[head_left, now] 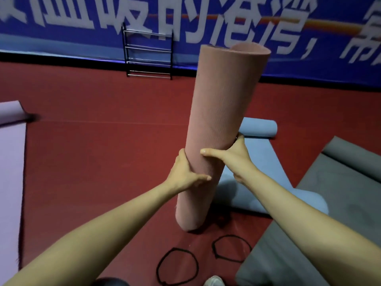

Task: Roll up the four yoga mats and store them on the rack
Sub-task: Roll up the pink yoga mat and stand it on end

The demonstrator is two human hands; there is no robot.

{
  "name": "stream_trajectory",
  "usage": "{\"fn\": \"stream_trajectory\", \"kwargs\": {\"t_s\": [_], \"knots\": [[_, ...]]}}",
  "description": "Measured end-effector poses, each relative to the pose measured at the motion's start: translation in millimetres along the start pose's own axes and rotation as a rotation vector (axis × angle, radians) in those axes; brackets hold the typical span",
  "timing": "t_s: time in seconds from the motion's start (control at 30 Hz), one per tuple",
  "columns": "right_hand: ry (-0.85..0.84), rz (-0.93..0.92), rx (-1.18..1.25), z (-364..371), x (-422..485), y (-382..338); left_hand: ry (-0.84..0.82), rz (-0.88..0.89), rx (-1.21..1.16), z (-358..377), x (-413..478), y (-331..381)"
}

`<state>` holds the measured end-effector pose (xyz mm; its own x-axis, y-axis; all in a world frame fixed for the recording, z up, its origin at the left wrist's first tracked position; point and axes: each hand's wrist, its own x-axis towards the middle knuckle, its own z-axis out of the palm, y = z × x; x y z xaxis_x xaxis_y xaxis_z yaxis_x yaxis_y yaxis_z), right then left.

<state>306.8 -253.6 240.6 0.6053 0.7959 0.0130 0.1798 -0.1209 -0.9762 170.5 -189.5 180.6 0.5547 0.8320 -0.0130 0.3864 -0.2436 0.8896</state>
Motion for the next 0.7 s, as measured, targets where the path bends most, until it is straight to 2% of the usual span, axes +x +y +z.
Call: {"fn": "stream_trajectory", "kwargs": {"t_s": [0.13, 0.2, 0.33, 0.53, 0.7], "knots": [[-0.007, -0.013, -0.119, -14.8, -6.7, -3.6, -0.016, 0.001, -0.123, 3.6, -4.4, 16.4], [-0.067, -0.001, -0.153, -24.2, -10.9, -7.7, -0.019, 0.009, -0.249, -2.2, -8.1, 27.6], [-0.216, 0.007, -0.027, -39.3, -13.1, -36.0, -0.041, 0.119, -0.501, -23.0, -11.3, 59.0], [-0.233, -0.111, 0.091, -55.5, -16.6, -100.2, -0.012, 0.261, -0.599, -49.7, -16.9, 125.9], [-0.218, -0.192, 0.138, -67.7, -20.8, -140.1, 0.104, 0.320, -0.607, -63.6, -17.6, 175.7]]}}
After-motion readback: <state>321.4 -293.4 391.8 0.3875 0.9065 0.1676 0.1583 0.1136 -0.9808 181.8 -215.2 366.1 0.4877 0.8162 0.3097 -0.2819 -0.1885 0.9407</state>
